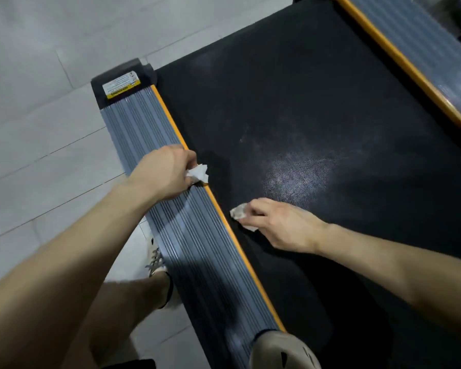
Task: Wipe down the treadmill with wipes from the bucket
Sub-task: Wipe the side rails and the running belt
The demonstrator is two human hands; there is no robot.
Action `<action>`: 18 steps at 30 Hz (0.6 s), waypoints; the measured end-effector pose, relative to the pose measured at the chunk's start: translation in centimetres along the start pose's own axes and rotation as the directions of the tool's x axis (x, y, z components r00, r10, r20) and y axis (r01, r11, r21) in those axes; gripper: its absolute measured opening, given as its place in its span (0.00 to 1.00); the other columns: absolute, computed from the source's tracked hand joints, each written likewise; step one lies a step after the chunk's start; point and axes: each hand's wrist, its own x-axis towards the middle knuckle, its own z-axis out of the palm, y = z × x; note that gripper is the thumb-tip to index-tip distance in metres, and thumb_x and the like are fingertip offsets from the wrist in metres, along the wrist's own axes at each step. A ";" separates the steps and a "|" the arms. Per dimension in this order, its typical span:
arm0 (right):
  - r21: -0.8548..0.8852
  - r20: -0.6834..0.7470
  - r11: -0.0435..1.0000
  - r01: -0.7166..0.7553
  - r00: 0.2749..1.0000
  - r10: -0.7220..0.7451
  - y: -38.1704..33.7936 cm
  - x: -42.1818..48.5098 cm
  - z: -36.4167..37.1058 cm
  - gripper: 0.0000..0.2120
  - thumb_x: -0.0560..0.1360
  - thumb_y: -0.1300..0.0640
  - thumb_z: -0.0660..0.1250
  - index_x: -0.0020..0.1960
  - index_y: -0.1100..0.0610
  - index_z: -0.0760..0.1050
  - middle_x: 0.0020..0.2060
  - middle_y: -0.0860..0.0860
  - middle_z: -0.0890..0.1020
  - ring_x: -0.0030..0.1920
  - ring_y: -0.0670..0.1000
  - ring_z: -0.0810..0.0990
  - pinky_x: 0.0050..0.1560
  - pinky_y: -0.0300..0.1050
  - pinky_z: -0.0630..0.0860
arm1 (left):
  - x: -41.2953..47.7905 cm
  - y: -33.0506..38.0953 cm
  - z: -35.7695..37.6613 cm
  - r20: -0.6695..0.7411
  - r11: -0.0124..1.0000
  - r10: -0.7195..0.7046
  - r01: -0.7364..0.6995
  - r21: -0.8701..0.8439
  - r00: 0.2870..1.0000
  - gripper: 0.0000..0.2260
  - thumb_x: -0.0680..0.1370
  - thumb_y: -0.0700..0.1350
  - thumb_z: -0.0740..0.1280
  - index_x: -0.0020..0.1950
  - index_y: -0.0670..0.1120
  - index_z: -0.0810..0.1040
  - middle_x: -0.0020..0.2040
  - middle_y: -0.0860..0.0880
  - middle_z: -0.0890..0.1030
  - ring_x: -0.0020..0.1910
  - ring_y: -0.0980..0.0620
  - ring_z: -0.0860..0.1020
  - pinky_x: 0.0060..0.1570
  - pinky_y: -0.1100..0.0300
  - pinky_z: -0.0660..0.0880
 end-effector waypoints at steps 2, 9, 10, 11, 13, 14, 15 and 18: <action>-0.076 0.010 0.995 0.068 0.998 -0.067 2.5 2.2 -1.3 0.16 0.81 0.62 0.65 0.67 0.52 0.79 0.55 0.52 0.76 0.57 0.54 0.77 0.55 0.48 0.78 | -0.1 0.0 0.3 -0.006 1.000 0.010 -0.010 0.000 1.000 0.08 0.79 0.54 0.73 0.51 0.53 0.78 0.49 0.50 0.76 0.49 0.44 0.79 0.44 0.48 0.77; 0.059 -0.305 0.709 -0.703 0.663 0.684 14.5 13.9 -6.9 0.14 0.78 0.64 0.65 0.60 0.51 0.80 0.58 0.51 0.73 0.53 0.58 0.80 0.52 0.52 0.80 | 0.5 -0.9 -0.7 0.008 0.999 -0.043 0.043 -0.027 0.999 0.07 0.79 0.53 0.73 0.50 0.55 0.76 0.50 0.51 0.76 0.49 0.45 0.78 0.47 0.45 0.80; 0.031 -0.281 0.720 -0.694 0.685 0.672 13.3 14.2 -7.0 0.13 0.78 0.63 0.64 0.60 0.52 0.81 0.57 0.52 0.74 0.52 0.59 0.80 0.52 0.51 0.79 | 0.7 -0.8 -0.8 0.007 0.999 -0.042 0.042 -0.032 0.999 0.07 0.79 0.53 0.73 0.51 0.54 0.77 0.50 0.51 0.75 0.49 0.45 0.78 0.47 0.45 0.80; -0.007 -0.253 0.770 -0.638 0.746 0.616 11.5 13.8 -6.7 0.12 0.78 0.61 0.63 0.58 0.53 0.81 0.54 0.52 0.75 0.51 0.60 0.81 0.51 0.51 0.79 | 1.0 -0.7 -0.9 0.006 0.999 -0.037 0.037 -0.036 0.999 0.07 0.79 0.53 0.73 0.52 0.53 0.78 0.51 0.51 0.75 0.50 0.45 0.78 0.47 0.45 0.81; -0.030 -0.167 0.917 -0.398 0.906 0.388 6.8 11.1 -4.9 0.10 0.76 0.59 0.62 0.55 0.54 0.79 0.51 0.52 0.75 0.48 0.60 0.81 0.48 0.52 0.79 | 1.4 -0.4 -0.9 -0.008 0.999 -0.033 0.033 -0.032 0.999 0.08 0.79 0.54 0.74 0.54 0.53 0.79 0.53 0.51 0.75 0.50 0.46 0.78 0.46 0.45 0.81; -0.002 -0.079 0.972 -0.235 0.969 0.234 4.4 9.0 -3.5 0.10 0.75 0.59 0.63 0.54 0.54 0.79 0.52 0.51 0.74 0.48 0.58 0.81 0.48 0.51 0.80 | 1.5 -0.4 -0.8 -0.023 0.999 -0.038 0.037 -0.029 0.999 0.09 0.79 0.55 0.74 0.54 0.54 0.80 0.55 0.51 0.74 0.51 0.46 0.78 0.46 0.45 0.81; 0.023 0.005 0.996 -0.082 0.997 0.082 2.6 7.1 -2.3 0.10 0.74 0.59 0.65 0.54 0.54 0.80 0.54 0.49 0.73 0.50 0.56 0.80 0.49 0.50 0.80 | 1.6 -0.4 -0.6 -0.040 0.999 -0.045 0.044 -0.028 0.998 0.09 0.79 0.55 0.74 0.54 0.54 0.80 0.56 0.51 0.74 0.51 0.45 0.78 0.46 0.45 0.81; -0.041 0.060 0.985 0.168 0.984 -0.165 4.1 6.0 -1.8 0.11 0.76 0.61 0.67 0.58 0.55 0.80 0.56 0.50 0.74 0.53 0.55 0.77 0.52 0.52 0.80 | 1.6 -0.6 0.0 -0.073 0.997 -0.071 0.068 -0.034 0.995 0.09 0.79 0.54 0.74 0.54 0.53 0.80 0.59 0.50 0.74 0.52 0.45 0.78 0.46 0.44 0.82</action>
